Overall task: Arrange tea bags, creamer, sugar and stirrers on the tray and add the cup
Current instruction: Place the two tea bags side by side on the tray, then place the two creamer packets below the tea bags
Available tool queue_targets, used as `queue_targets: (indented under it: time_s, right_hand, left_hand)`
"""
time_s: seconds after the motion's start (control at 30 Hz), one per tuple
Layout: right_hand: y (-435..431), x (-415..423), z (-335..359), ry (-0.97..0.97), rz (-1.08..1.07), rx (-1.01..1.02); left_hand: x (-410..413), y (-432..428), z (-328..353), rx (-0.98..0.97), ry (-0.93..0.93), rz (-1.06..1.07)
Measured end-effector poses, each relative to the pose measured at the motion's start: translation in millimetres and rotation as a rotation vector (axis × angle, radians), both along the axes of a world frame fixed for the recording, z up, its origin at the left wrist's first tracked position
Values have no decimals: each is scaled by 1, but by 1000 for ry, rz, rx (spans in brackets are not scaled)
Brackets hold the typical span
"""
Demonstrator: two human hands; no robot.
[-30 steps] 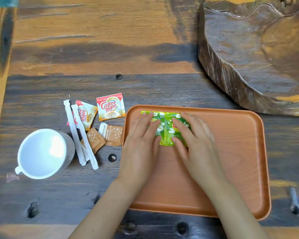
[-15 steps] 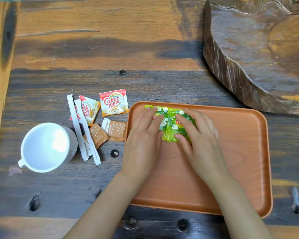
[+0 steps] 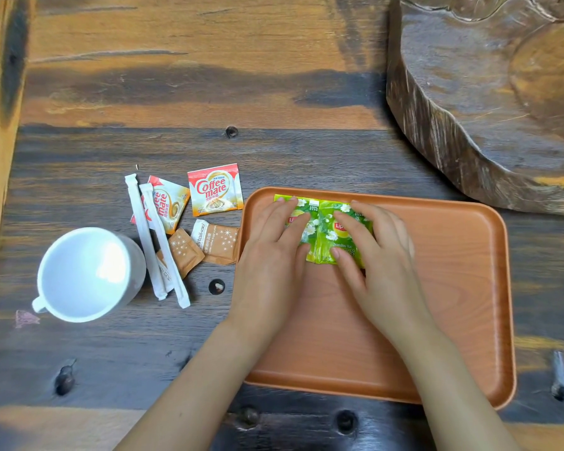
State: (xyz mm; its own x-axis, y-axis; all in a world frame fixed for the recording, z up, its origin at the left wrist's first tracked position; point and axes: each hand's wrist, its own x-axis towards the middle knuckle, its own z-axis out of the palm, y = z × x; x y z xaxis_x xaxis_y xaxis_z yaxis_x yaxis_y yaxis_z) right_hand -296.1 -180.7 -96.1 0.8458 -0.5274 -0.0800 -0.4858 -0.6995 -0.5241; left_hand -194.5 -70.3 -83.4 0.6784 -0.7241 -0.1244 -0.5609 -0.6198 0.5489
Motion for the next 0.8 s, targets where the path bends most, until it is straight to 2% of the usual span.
queue_targets:
  time_s: [0.37, 0.5, 0.57, 0.67, 0.8]
  right_hand:
    - [0, 3, 11, -72, -33, 49]
    - [-2, 19, 26, -145, -50, 65]
    - [-1, 39, 34, -169, -16, 75]
    - [7, 82, 42, -135, 116, 69]
    - [23, 136, 34, 80, 330, -13]
  left_hand:
    - [8, 7, 15, -33, -13, -26]
    - [50, 20, 46, -67, -14, 82]
    - [86, 31, 57, 32, -83, 105]
    - [139, 47, 58, 293, -110, 111]
    - [170, 53, 37, 705, -83, 38]
